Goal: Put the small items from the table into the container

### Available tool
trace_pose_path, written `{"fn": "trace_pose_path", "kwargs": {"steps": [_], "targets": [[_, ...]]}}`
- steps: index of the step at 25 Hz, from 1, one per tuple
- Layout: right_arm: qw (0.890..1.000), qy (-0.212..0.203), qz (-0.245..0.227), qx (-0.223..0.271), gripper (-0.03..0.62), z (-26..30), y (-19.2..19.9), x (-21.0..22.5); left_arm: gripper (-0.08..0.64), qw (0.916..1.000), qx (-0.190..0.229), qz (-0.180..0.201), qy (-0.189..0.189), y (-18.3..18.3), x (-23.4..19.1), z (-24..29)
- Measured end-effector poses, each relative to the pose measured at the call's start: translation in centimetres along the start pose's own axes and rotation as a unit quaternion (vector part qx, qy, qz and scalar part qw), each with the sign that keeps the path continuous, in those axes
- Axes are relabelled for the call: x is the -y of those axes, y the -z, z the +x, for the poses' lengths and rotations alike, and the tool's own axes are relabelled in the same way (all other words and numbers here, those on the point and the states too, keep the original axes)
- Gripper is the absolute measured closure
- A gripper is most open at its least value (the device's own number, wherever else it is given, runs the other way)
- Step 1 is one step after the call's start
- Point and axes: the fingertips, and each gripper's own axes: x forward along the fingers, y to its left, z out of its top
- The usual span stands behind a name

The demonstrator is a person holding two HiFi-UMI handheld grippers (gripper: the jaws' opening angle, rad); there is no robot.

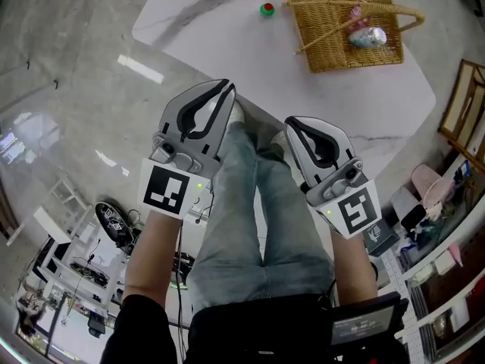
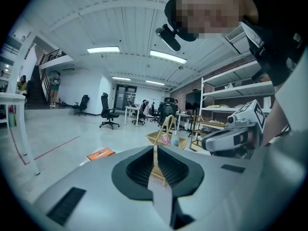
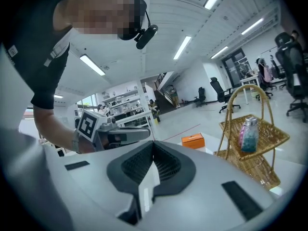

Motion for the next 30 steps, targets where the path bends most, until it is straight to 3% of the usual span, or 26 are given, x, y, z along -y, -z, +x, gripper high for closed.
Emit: {"fn": "trace_pose_path", "kwargs": {"steps": [9,16,23,30], "targets": [[0.998,0.055,0.027,0.008,0.583,-0.5,0.7,1.7,0.492,0.9989,-0.045,-0.01,0.012,3.1,-2.6,5.1],[0.992,0.108,0.059,0.014,0.583,0.0,2.1,4.7,0.461,0.9947,-0.091,0.018,0.045,6.6,-4.6,10.6],[0.984,0.154,0.088,-0.007,0.583,1.5,5.4,8.2,0.414,0.9899,-0.113,0.052,0.067,10.4,-6.9,16.3],[0.974,0.192,0.118,0.007,0.583,2.7,7.7,11.1,0.369,0.9874,-0.124,0.063,0.075,12.8,-7.8,20.4]]}}
